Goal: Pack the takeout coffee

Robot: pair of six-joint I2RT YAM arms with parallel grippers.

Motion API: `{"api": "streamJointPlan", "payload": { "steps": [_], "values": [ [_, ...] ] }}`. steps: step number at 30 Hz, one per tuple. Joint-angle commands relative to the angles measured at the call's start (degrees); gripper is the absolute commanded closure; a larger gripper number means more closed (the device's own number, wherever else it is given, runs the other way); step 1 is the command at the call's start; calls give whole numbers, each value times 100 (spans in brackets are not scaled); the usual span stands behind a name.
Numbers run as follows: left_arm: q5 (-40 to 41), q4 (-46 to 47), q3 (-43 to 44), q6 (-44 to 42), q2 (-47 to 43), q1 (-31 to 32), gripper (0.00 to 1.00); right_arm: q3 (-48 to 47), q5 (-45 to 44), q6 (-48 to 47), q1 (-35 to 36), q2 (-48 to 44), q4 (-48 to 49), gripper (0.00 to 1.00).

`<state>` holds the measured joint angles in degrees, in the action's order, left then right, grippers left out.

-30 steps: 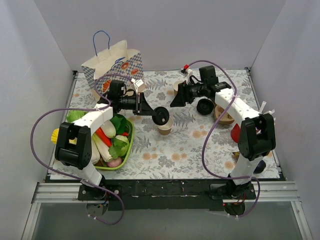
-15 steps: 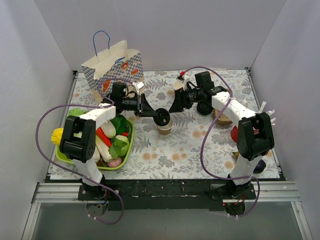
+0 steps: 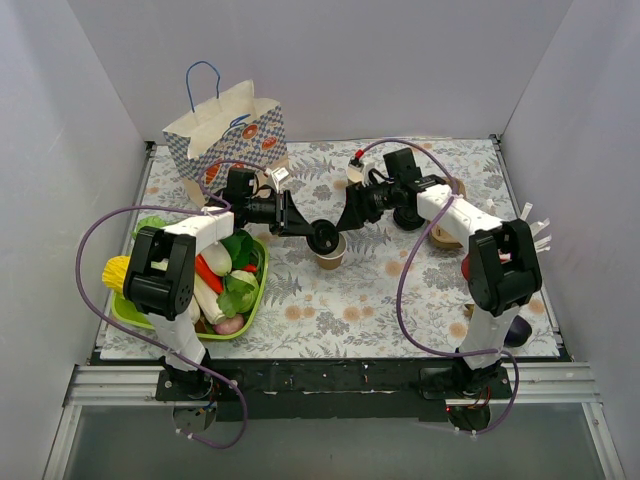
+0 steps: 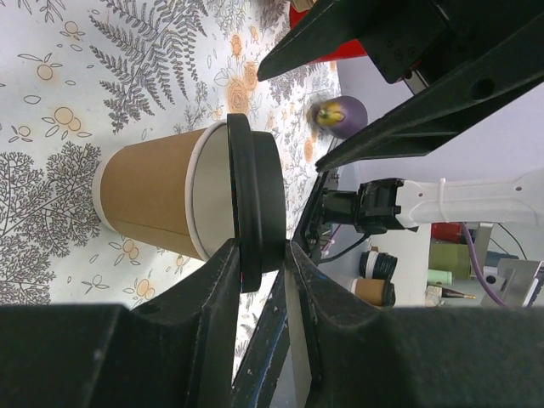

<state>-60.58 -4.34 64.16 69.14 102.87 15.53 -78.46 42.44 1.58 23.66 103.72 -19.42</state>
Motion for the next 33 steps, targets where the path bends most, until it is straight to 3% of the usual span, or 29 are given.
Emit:
{"api": "streamJointPlan", "payload": {
  "steps": [1,13,33],
  "values": [
    [107,-32,-26,-164,-92,-24,75,50,-7,35,42,96,149,30],
    [274,-111,-53,-270,-127,-24,57,102,10,61,77,140,167,30],
    [635,-436,272,-648,14,407,47,155,-95,97,95,96,193,29]
  ]
}}
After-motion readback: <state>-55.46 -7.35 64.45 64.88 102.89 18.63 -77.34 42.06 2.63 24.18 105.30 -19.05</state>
